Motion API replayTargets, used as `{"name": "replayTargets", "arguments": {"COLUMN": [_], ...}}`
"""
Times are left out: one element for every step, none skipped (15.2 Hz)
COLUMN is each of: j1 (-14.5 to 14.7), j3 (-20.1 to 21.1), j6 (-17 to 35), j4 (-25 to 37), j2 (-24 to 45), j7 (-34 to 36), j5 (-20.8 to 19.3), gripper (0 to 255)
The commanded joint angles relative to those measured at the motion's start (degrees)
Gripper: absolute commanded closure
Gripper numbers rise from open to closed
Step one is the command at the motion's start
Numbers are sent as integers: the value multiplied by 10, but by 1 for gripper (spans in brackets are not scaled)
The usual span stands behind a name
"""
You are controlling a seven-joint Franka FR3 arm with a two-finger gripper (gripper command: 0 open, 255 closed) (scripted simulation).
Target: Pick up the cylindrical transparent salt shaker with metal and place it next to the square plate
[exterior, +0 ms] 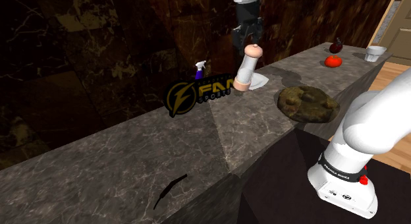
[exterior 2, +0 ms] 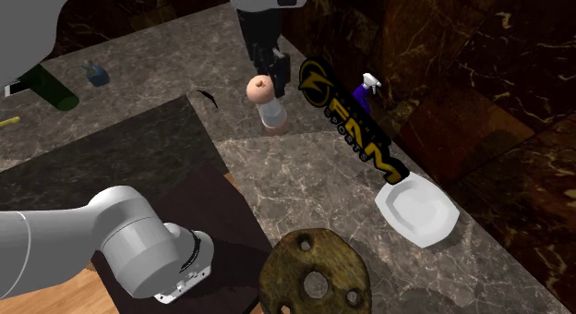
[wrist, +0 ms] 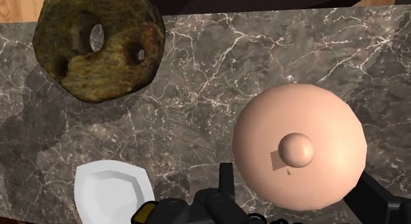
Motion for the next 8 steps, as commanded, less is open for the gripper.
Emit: {"name": "replayTargets", "arguments": {"j1": [0,0,0,-1,-1,-5,-10,-14], "j3": [1,1,1,1,1,-9,-18,-28], "j6": [-16,-23,-31,-38,-43,-36,-28,-21], "j4": [18,28,38,48,54,45,37,30], "j2": [3,5,7,10,11,8,5,3], "j7": [-1,-2,-3,-4,-4,-17,-31,-44], "j5": [0,0,-1,-1,-1,-5,-9,-13], "gripper": [255,255,255,255,255,255,255,255]}}
